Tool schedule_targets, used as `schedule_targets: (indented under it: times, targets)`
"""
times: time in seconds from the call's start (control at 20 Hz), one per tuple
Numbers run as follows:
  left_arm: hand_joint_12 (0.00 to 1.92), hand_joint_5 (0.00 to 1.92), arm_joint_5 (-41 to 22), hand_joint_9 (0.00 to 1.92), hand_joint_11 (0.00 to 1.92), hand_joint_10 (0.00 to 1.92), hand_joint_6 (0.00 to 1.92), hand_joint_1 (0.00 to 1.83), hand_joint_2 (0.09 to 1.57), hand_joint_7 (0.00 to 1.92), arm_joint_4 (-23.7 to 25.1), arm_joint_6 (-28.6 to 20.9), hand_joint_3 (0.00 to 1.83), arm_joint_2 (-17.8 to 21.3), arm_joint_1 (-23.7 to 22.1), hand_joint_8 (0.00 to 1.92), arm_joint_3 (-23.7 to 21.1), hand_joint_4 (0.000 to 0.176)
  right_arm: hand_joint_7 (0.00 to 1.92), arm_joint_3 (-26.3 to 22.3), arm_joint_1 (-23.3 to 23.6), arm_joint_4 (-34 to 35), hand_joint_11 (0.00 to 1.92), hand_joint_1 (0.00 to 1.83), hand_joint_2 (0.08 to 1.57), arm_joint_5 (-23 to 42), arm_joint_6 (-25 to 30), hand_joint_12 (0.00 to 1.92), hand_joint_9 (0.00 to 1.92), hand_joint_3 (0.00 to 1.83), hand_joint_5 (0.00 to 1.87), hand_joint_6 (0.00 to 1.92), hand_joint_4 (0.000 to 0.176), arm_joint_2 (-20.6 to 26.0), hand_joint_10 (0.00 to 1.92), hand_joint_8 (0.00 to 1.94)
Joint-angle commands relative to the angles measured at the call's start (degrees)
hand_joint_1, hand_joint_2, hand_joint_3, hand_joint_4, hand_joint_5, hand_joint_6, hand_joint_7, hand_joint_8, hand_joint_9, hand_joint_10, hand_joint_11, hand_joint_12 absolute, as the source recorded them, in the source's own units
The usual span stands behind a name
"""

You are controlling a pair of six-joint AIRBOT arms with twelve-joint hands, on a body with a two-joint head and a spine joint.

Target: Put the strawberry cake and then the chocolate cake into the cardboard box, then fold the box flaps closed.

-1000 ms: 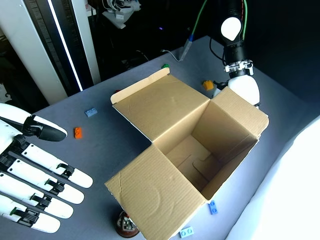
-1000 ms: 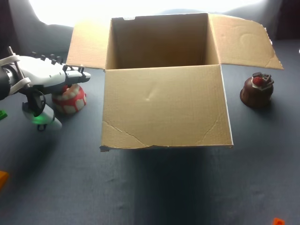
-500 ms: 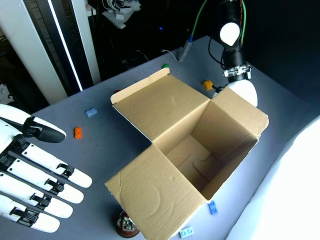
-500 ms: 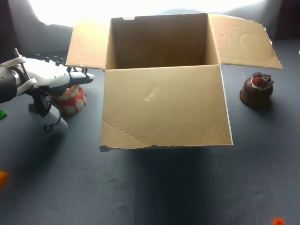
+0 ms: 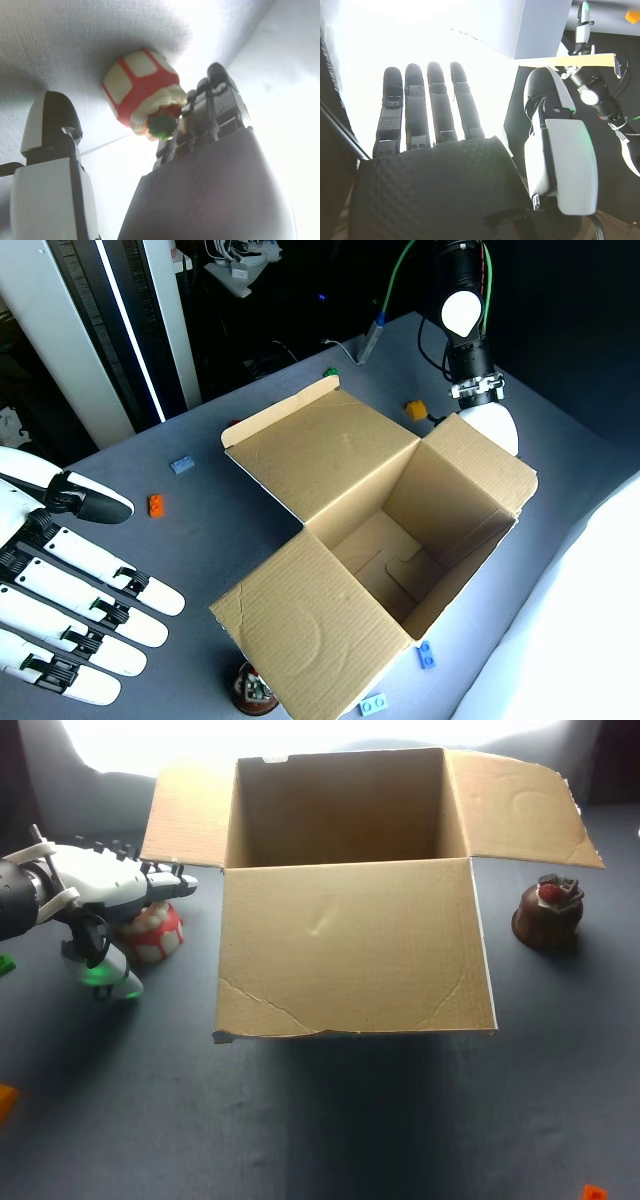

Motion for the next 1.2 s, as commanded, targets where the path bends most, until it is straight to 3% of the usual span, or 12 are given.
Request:
schedule_targets:
  times: [0.0,0.2,0.3,0.45,0.5,0.55,0.6,0.65,0.8,0.95,1.0,1.15]
  targets:
    - [0.31,0.00,4.05,0.02,0.00,0.00,0.00,0.98,0.99,0.00,0.27,0.14,0.00,0.41,-0.35,0.00,0.40,0.093,0.22,0.10,0.79,0.44,0.00,0.15,1.23,7.05,0.24,0.47,0.20,0.00,0.24,0.00,0.000,0.64,0.00,0.00]
    - [0.54,0.06,4.07,0.10,0.00,0.02,0.01,0.99,0.99,0.08,-0.06,0.14,0.00,0.41,-0.64,0.01,0.38,0.082,0.24,0.11,0.79,0.44,0.00,0.16,1.22,7.12,0.15,0.52,0.22,0.00,0.26,0.01,0.000,0.64,0.01,0.00]
    - [0.99,0.27,4.08,0.38,0.02,0.05,0.02,1.07,0.97,0.39,-0.15,0.14,0.00,0.39,-0.74,0.03,0.26,0.086,0.24,0.11,0.79,0.44,0.00,0.16,1.22,7.16,0.08,0.56,0.22,0.00,0.26,0.00,0.000,0.64,0.01,0.00]
    - [1.15,0.48,4.08,0.62,0.18,0.14,0.02,1.11,0.97,0.60,-0.16,0.13,0.00,0.39,-0.83,0.04,0.06,0.070,0.24,0.11,0.79,0.44,0.00,0.16,1.22,7.22,0.03,0.56,0.22,0.00,0.25,0.00,0.000,0.64,0.01,0.00]
    - [1.26,0.56,4.08,0.59,0.24,0.42,0.00,1.11,0.99,0.64,-0.16,0.13,0.00,0.39,-0.86,0.04,0.01,0.062,0.24,0.11,0.79,0.44,0.00,0.16,1.22,7.22,0.03,0.56,0.22,0.00,0.25,0.00,0.000,0.64,0.01,0.00]
    - [1.52,0.60,4.08,0.31,0.24,1.16,0.01,1.12,1.00,0.62,-0.16,0.13,0.00,0.39,-0.88,0.08,-0.03,0.049,0.25,0.11,0.79,0.44,0.00,0.15,1.22,7.22,0.03,0.57,0.23,0.00,0.26,0.00,0.000,0.63,0.01,0.00]
    - [1.52,0.60,4.07,0.31,0.24,1.16,0.01,1.12,1.00,0.62,-0.16,0.13,0.00,0.39,-0.90,0.08,-0.05,0.049,0.25,0.11,0.79,0.44,0.00,0.15,1.22,7.22,0.03,0.57,0.23,0.00,0.26,0.00,0.000,0.63,0.01,0.00]
    - [1.67,0.61,4.05,0.24,0.21,1.34,0.00,1.13,1.01,0.38,-0.16,0.13,0.00,0.39,-0.91,0.71,-0.08,0.034,0.23,0.10,0.79,0.44,0.00,0.15,1.22,7.22,0.03,0.55,0.21,0.00,0.25,0.00,0.000,0.63,0.01,0.00]
    - [1.73,0.65,3.98,0.26,0.23,1.38,0.03,1.13,1.02,0.36,-0.30,0.12,0.00,0.40,-1.01,0.91,-0.11,0.006,0.23,0.10,0.79,0.44,0.00,0.15,1.22,7.22,0.03,0.53,0.21,0.00,0.25,0.01,0.000,0.63,0.01,0.00]
    - [1.77,0.49,3.65,0.37,0.24,1.44,0.93,1.13,1.06,0.41,-0.41,0.12,0.00,0.41,-1.17,1.19,-0.11,0.000,0.22,0.10,0.78,0.44,0.00,0.15,1.22,7.22,0.03,0.56,0.21,0.00,0.25,0.01,0.000,0.63,0.00,0.00]
    - [1.85,0.70,3.38,0.38,0.24,1.53,1.25,1.07,1.18,0.39,-0.42,0.11,0.01,0.41,-1.28,1.35,-0.11,0.000,0.23,0.10,0.78,0.44,0.00,0.16,1.22,7.22,0.03,0.57,0.22,0.00,0.26,0.01,0.000,0.62,0.01,0.00]
    - [1.92,0.72,2.92,0.36,0.25,1.68,1.39,1.02,1.24,0.35,-0.79,0.11,0.00,0.45,-1.58,1.59,-0.11,0.000,0.23,0.09,0.78,0.44,0.00,0.14,1.22,7.21,0.03,0.61,0.22,0.00,0.25,0.00,0.000,0.62,0.00,0.00]
